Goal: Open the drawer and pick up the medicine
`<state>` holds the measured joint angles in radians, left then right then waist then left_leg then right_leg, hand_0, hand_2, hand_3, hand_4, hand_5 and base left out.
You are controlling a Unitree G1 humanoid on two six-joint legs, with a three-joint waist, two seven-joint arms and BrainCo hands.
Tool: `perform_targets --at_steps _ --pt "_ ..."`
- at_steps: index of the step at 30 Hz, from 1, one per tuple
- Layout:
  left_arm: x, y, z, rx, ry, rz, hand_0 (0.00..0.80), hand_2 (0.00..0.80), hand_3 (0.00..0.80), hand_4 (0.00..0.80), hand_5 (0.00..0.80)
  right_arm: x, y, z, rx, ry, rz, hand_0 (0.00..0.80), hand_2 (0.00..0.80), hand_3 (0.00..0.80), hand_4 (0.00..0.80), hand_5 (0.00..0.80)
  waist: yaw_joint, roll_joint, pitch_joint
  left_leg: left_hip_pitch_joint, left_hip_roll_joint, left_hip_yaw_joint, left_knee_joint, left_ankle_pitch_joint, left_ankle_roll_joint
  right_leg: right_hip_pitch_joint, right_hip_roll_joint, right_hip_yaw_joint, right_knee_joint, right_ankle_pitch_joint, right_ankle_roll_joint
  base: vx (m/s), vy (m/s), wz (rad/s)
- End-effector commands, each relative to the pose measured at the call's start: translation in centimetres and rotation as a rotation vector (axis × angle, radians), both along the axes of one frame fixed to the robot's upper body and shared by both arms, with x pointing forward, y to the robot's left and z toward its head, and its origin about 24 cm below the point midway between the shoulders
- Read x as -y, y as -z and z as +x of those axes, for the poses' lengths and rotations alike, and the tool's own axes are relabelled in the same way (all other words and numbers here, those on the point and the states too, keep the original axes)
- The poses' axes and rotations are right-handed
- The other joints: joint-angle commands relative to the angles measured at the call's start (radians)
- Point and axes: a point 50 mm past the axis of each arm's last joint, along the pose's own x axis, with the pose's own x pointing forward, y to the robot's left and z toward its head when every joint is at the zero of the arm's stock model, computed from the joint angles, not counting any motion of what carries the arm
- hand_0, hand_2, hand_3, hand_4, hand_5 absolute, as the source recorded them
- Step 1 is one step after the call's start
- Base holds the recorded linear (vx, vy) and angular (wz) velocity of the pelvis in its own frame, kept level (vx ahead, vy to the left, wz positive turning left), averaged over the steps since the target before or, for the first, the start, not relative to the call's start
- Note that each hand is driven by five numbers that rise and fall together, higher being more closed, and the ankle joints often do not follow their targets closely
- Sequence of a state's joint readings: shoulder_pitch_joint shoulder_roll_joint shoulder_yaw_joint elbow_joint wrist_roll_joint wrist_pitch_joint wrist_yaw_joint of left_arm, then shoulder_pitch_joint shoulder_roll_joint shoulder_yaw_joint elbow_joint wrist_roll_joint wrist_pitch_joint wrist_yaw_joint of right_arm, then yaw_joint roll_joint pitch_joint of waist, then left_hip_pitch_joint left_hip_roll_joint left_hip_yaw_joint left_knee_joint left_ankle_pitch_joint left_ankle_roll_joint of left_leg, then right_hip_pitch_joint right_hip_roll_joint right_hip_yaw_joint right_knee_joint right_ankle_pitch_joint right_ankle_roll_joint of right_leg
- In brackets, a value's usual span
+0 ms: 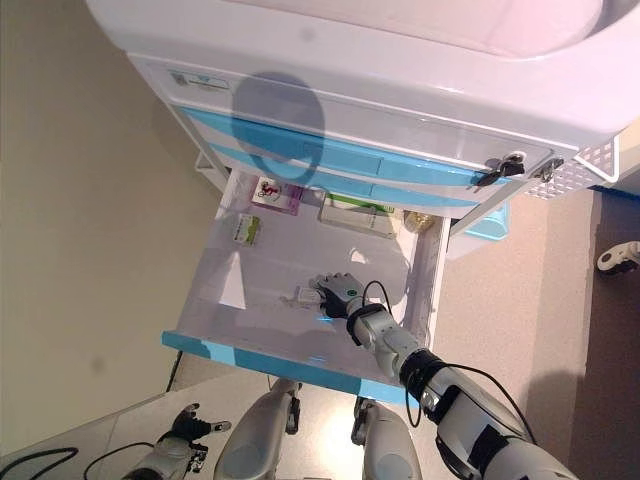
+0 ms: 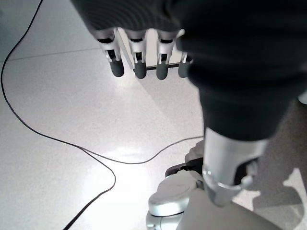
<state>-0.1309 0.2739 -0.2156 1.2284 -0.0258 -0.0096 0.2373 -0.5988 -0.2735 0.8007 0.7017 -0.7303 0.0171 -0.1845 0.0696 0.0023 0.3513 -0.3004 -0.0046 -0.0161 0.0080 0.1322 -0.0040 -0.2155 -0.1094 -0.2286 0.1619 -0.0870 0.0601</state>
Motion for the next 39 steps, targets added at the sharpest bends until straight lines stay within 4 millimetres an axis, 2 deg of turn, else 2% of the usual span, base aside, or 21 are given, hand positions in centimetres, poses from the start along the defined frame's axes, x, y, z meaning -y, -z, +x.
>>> perform_targets --at_steps 1,10,12,13,14,15,17,24,26,27,28,29,30,31,32,33,34,36,37,38,39 --pt "-0.2 0.0 0.0 -0.006 -0.023 0.019 0.000 0.000 0.000 0.000 0.000 0.1 2.4 -1.8 -0.067 -0.010 -0.051 0.800 0.800 0.800 0.800 0.800 0.010 -0.050 -0.018 -0.016 -0.031 0.016 -0.019 -0.013 -0.001 -0.094 -0.077 0.045 -0.026 0.165 0.062 0.000 0.000 0.00" --pt "-0.4 0.1 -0.4 -0.016 -0.033 0.022 0.000 0.000 0.000 0.000 0.000 0.6 1.1 -1.3 -0.026 0.009 0.006 0.800 0.800 0.800 0.800 0.800 0.004 -0.055 -0.026 -0.004 -0.027 0.017 -0.021 -0.017 0.001 -0.086 -0.072 0.050 -0.028 0.163 0.062 0.000 0.000 0.00" --pt "-0.8 0.1 -0.8 -0.028 -0.043 0.025 0.000 0.000 0.000 0.000 0.000 1.0 -1.3 -0.9 0.036 -0.013 0.073 0.800 0.800 0.800 0.800 0.800 -0.001 -0.066 -0.031 0.006 -0.025 0.022 -0.019 -0.025 0.001 -0.077 -0.070 0.052 -0.028 0.159 0.064 0.000 0.000 0.00" --pt "-0.8 0.1 -0.8 -0.027 -0.043 0.025 0.000 0.000 0.000 0.000 0.000 1.0 -1.4 -0.9 0.036 -0.012 0.072 0.800 0.800 0.800 0.800 0.800 -0.001 -0.065 -0.032 0.003 -0.025 0.022 -0.019 -0.021 0.002 -0.079 -0.070 0.052 -0.031 0.164 0.064 0.000 0.000 0.00" --pt "-1.1 0.1 -0.9 -0.029 -0.053 0.025 0.000 0.000 0.000 0.000 0.000 1.6 -3.7 -0.7 0.098 -0.036 0.125 0.800 0.800 0.800 0.800 0.800 -0.007 -0.072 -0.039 0.007 -0.024 0.025 -0.019 -0.024 0.003 -0.075 -0.069 0.055 -0.034 0.166 0.065 0.000 0.000 0.00" --pt "-1.1 0.1 -0.9 -0.029 -0.053 0.025 0.000 0.000 0.000 0.000 0.000 1.7 -3.7 -0.7 0.098 -0.036 0.125 0.800 0.800 0.800 0.800 0.800 -0.007 -0.072 -0.040 0.007 -0.024 0.025 -0.019 -0.024 0.003 -0.075 -0.069 0.055 -0.034 0.166 0.065 0.000 0.000 0.00" --pt "-1.7 0.1 -1.4 -0.046 -0.069 0.029 0.000 0.000 0.000 0.000 0.000 2.7 -7.0 -0.8 0.169 -0.072 0.204 0.800 0.800 0.800 0.800 0.800 -0.016 -0.085 -0.057 0.020 -0.022 0.030 -0.021 -0.031 0.004 -0.066 -0.066 0.062 -0.037 0.165 0.066 0.040 -0.004 -0.04" --pt "-3.4 0.0 -2.9 -0.112 -0.065 0.028 0.000 0.000 0.000 0.000 0.000 5.1 -12.5 -2.1 0.067 -0.144 0.497 0.800 0.800 0.800 0.800 0.800 -0.025 -0.110 -0.109 0.067 -0.018 0.048 -0.026 -0.046 0.001 -0.022 -0.059 0.072 -0.062 0.166 0.069 0.049 -0.009 -0.08" --pt "-3.6 0.0 -3.1 -0.119 -0.059 0.022 0.000 0.000 0.000 0.000 0.000 5.4 -13.3 -2.3 0.033 -0.170 0.529 0.800 0.800 0.800 0.800 0.800 -0.023 -0.112 -0.116 0.075 -0.017 0.051 -0.028 -0.048 0.000 -0.012 -0.057 0.071 -0.069 0.166 0.069 0.056 -0.008 -0.03" --pt "-4.1 0.0 -3.6 -0.136 -0.056 0.013 0.000 0.000 0.000 0.000 0.000 6.2 -15.2 -2.3 -0.001 -0.207 0.552 0.800 0.800 0.800 0.800 0.800 -0.023 -0.119 -0.137 0.089 -0.016 0.055 -0.031 -0.051 -0.003 0.005 -0.054 0.070 -0.080 0.165 0.070 0.072 -0.008 0.03" --pt "-4.1 0.0 -3.6 -0.135 -0.055 0.013 0.000 0.000 0.000 0.000 0.000 6.2 -15.2 -2.3 -0.002 -0.207 0.552 0.800 0.800 0.800 0.800 0.800 -0.022 -0.118 -0.136 0.091 -0.015 0.055 -0.031 -0.051 -0.003 0.007 -0.054 0.070 -0.082 0.166 0.070 0.085 -0.010 0.04" --pt "-4.3 0.0 -3.9 -0.145 -0.054 -0.002 0.000 0.000 0.000 0.000 0.000 6.9 -17.2 -2.6 -0.035 -0.255 0.549 0.800 0.800 0.800 0.800 0.800 -0.022 -0.124 -0.153 0.104 -0.013 0.059 -0.034 -0.053 -0.006 0.022 -0.050 0.069 -0.092 0.167 0.071 0.035 -0.005 0.04" --pt "-4.3 0.0 -3.9 -0.145 -0.054 -0.002 0.000 0.000 0.000 0.000 0.000 6.9 -17.2 -2.6 -0.035 -0.255 0.549 0.800 0.800 0.800 0.800 0.800 -0.022 -0.124 -0.153 0.104 -0.013 0.059 -0.034 -0.053 -0.006 0.022 -0.050 0.069 -0.092 0.167 0.071 0.087 -0.016 -0.02" --pt "-4.6 0.0 -4.5 -0.163 -0.055 -0.011 0.000 0.000 0.000 0.000 0.000 7.5 -19.5 -3.1 -0.054 -0.305 0.548 0.800 0.800 0.800 0.800 0.800 -0.022 -0.132 -0.175 0.118 -0.009 0.064 -0.039 -0.054 -0.010 0.040 -0.048 0.067 -0.105 0.167 0.072 0.065 -0.016 -0.03" --pt "-4.7 0.1 -4.8 -0.172 -0.052 -0.017 0.000 0.000 0.000 0.000 0.000 7.7 -20.1 -3.3 -0.075 -0.321 0.543 0.800 0.800 0.800 0.800 0.800 -0.022 -0.136 -0.184 0.123 -0.008 0.066 -0.040 -0.055 -0.012 0.046 -0.047 0.066 -0.111 0.168 0.073 0.091 -0.018 -0.06" --pt "-4.8 0.1 -5.1 -0.181 -0.055 -0.022 0.000 0.000 0.000 0.000 0.000 8.1 -21.3 -3.5 -0.074 -0.341 0.523 0.800 0.800 0.800 0.800 0.800 -0.022 -0.140 -0.197 0.130 -0.006 0.067 -0.043 -0.057 -0.014 0.053 -0.046 0.063 -0.117 0.169 0.074 0.039 -0.007 -0.04" --pt "-4.7 0.1 -5.1 -0.181 -0.055 -0.023 0.000 0.000 0.000 0.000 0.000 8.1 -21.4 -3.6 -0.075 -0.341 0.523 0.800 0.800 0.800 0.800 0.800 -0.023 -0.139 -0.196 0.130 -0.006 0.067 -0.043 -0.057 -0.014 0.054 -0.046 0.063 -0.118 0.169 0.074 0.066 -0.004 -0.06" --pt "-4.8 0.3 -6.2 -0.210 -0.058 -0.034 0.000 0.000 0.000 0.000 0.000 9.0 -24.0 -4.0 -0.032 -0.355 0.531 0.800 0.800 0.800 0.800 0.800 -0.027 -0.147 -0.228 0.146 -0.004 0.071 -0.050 -0.060 -0.018 0.071 -0.042 0.064 -0.134 0.173 0.076 0.067 -0.006 -0.04" --pt "-4.8 0.3 -6.2 -0.210 -0.058 -0.034 0.000 0.000 0.000 0.000 0.000 9.0 -24.0 -4.0 -0.032 -0.355 0.532 0.800 0.800 0.800 0.800 0.800 -0.026 -0.146 -0.227 0.147 -0.003 0.071 -0.050 -0.060 -0.018 0.072 -0.041 0.064 -0.135 0.173 0.076 0.073 -0.004 -0.05" --pt "-4.8 0.5 -7.0 -0.233 -0.066 -0.041 0.000 0.000 0.000 0.000 0.000 10.0 -26.1 -4.1 0.043 -0.336 0.555 0.800 0.800 0.800 0.800 0.800 -0.031 -0.151 -0.250 0.159 -0.002 0.077 -0.057 -0.062 -0.021 0.083 -0.039 0.063 -0.146 0.175 0.079 0.047 -0.001 -0.06" --pt "-4.8 0.5 -6.9 -0.233 -0.065 -0.041 0.000 0.000 0.000 0.000 0.000 10.0 -26.1 -4.1 0.043 -0.336 0.555 0.800 0.800 0.800 0.800 0.800 -0.031 -0.151 -0.249 0.160 -0.001 0.077 -0.057 -0.062 -0.021 0.084 -0.039 0.063 -0.146 0.175 0.079 0.081 0.001 -0.05"
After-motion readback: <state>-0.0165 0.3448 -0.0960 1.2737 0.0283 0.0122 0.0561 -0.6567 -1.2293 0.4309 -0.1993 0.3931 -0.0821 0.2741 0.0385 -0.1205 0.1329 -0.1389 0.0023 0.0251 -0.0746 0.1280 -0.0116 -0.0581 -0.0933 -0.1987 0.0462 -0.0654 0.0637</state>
